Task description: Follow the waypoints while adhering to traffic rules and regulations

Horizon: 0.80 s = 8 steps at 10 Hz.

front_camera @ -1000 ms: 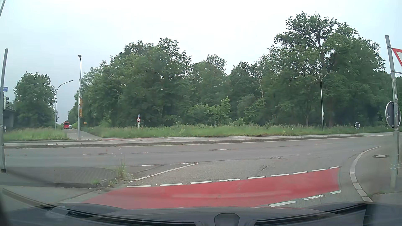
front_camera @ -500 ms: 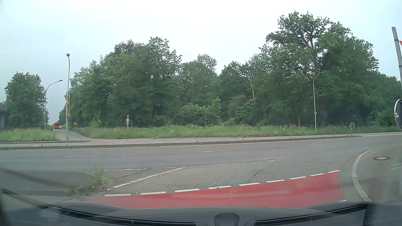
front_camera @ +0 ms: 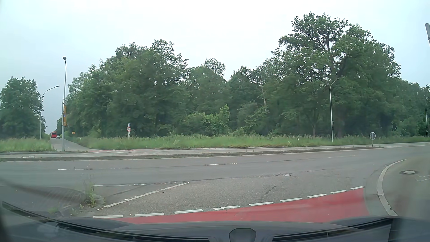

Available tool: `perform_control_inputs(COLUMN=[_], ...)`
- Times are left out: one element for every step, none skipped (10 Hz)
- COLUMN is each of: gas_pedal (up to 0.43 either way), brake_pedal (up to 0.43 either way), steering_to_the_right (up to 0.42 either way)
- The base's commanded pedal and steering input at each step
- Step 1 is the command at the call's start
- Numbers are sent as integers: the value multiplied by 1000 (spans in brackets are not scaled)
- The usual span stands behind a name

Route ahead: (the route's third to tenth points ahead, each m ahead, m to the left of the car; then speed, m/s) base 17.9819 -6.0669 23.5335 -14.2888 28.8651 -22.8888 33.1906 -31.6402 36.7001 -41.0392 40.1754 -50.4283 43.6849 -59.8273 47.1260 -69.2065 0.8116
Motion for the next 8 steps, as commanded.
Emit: perform_control_inputs(gas_pedal=[189,220,287,319,358,390,409,409], brake_pedal=[0,0,0,0,0,0,0,0], steering_to_the_right=[216,216,216,216,216,217,219,221])
